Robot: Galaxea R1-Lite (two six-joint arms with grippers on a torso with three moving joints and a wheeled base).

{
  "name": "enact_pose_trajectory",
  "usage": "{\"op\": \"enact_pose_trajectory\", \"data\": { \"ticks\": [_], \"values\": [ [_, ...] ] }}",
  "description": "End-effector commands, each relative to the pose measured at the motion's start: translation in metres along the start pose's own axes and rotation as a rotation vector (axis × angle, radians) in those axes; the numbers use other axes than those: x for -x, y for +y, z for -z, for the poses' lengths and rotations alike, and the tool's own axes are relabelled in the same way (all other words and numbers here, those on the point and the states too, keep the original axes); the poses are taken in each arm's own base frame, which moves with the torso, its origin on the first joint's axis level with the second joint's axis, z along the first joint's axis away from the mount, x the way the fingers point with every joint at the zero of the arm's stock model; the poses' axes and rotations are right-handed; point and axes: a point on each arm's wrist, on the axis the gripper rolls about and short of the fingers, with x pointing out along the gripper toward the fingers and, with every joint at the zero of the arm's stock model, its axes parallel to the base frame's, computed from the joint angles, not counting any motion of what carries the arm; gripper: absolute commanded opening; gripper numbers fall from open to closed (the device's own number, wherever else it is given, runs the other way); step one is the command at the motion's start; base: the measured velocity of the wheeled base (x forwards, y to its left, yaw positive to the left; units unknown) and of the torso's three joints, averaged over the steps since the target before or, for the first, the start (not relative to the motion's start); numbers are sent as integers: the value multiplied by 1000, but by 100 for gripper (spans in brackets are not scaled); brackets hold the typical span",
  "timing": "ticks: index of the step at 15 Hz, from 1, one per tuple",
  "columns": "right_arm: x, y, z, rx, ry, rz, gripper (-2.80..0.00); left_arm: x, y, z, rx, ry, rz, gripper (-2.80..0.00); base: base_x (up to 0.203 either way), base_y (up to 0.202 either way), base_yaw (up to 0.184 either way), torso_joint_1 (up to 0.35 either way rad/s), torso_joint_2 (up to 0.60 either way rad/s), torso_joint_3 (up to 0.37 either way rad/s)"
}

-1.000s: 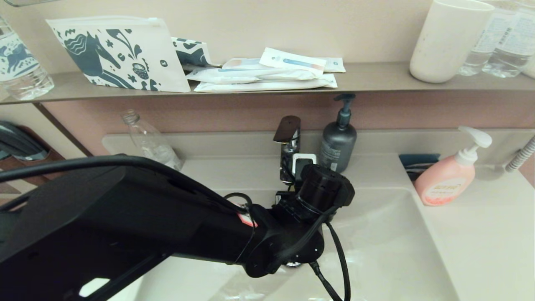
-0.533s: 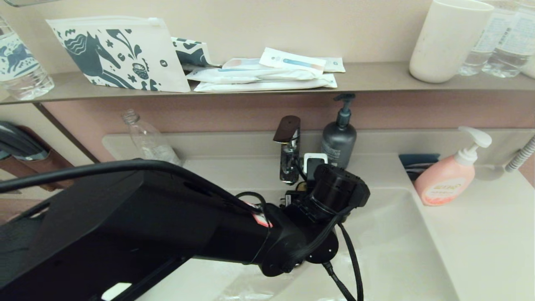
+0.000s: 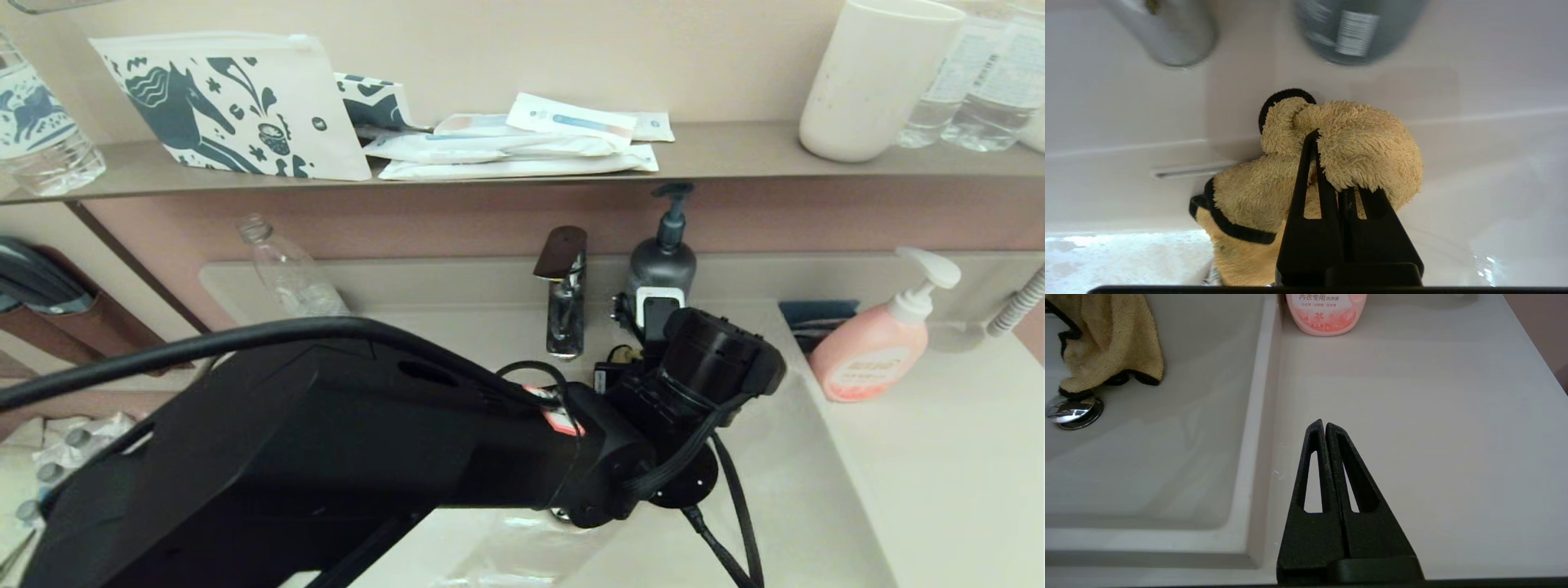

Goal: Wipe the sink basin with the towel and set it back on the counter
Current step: Wipe the sink

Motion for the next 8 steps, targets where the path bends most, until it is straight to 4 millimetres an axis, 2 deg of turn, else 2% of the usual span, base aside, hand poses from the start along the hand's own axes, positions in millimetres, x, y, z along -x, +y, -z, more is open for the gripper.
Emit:
{"op": "enact_pose_trajectory", "data": {
  "ticks": [1, 5, 8],
  "values": [
    [0, 0, 0, 0, -1, -1, -280, -1, -10, 2, 5, -2, 3, -280, 0, 0, 0, 0, 0, 0],
    [0, 0, 0, 0, 0, -1, -280, 0, -25, -8, 38, -1, 8, -280, 0, 0, 0, 0, 0, 0],
    [0, 0, 0, 0, -1, -1, -280, 8, -42, -16, 29, 0, 36, -280, 0, 0, 0, 0, 0, 0]
  ]
}}
